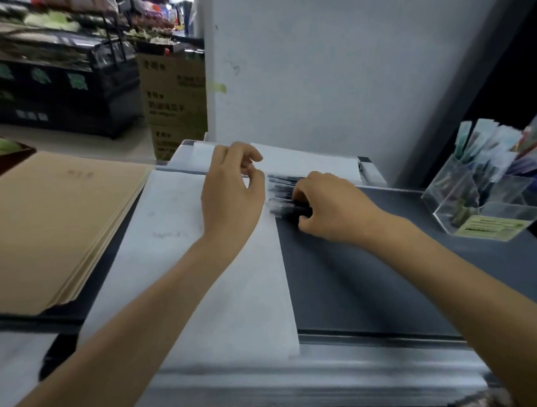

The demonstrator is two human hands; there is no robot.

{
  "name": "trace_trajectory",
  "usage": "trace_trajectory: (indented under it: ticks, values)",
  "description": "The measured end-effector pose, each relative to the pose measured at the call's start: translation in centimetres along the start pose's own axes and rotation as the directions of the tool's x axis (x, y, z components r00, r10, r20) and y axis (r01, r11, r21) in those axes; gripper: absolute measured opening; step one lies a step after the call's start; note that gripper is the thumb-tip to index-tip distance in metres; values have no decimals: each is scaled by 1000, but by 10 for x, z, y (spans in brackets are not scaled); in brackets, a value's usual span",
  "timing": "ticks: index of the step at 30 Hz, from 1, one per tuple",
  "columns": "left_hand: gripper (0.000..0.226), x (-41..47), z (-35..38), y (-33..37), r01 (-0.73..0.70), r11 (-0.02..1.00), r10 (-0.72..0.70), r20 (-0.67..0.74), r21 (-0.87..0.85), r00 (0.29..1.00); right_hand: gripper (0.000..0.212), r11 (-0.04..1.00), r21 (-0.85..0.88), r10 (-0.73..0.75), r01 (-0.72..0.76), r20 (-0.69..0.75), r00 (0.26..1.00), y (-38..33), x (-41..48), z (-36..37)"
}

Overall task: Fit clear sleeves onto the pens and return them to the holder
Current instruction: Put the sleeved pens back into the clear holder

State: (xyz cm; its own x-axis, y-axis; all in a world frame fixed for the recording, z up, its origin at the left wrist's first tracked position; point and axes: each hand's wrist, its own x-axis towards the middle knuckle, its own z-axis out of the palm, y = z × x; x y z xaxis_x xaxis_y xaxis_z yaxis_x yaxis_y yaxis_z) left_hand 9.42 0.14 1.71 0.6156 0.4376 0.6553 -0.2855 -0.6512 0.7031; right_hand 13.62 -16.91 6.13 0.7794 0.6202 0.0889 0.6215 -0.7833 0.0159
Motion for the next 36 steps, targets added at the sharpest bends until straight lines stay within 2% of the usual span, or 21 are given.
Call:
trace_trajectory:
  ticks: [4,7,9,12,14,16,20,24,28,33,36]
  values:
    - [19,-1,0,1,0,1000,0,10,16,1000,19,998,-54,-10,15,93,996,-4,4,-9]
    - [20,0,0,1,16,1000,-16,10,8,1000,30,996,-78,-18,30,150,989,-5,4,-9]
    - [19,-1,-1,1,14,1000,-14,6,2,1000,29,994,-97,-40,55,147,988,-7,0,-4]
    - [19,-1,-1,2,5,1000,-5,2,4,1000,13,969,-222,-85,106,103,991,-8,-9,7]
    - [19,-1,0,2,9,1000,-9,7,14,1000,19,933,-339,-101,122,79,992,-8,-15,14]
    - [20,-1,0,2,20,999,-21,13,29,1000,18,920,-379,-84,103,67,994,-9,-20,18]
    - [23,-1,-1,3,34,999,-34,18,28,999,4,963,-264,-10,50,151,989,-10,-23,17]
    - [25,-1,0,4,43,998,-44,17,42,999,17,961,-274,22,23,158,987,-15,-27,18]
    - [26,-1,0,3,48,998,-48,23,31,999,20,963,-268,76,-26,177,981,-17,-29,20]
    - [23,-1,1,3,45,999,-45,5,26,999,30,941,-334,75,-54,48,996,-18,-44,23]
    - [22,-1,2,3,57,998,-57,11,16,998,27,941,-340,-7,-4,-31,999,-12,-52,22]
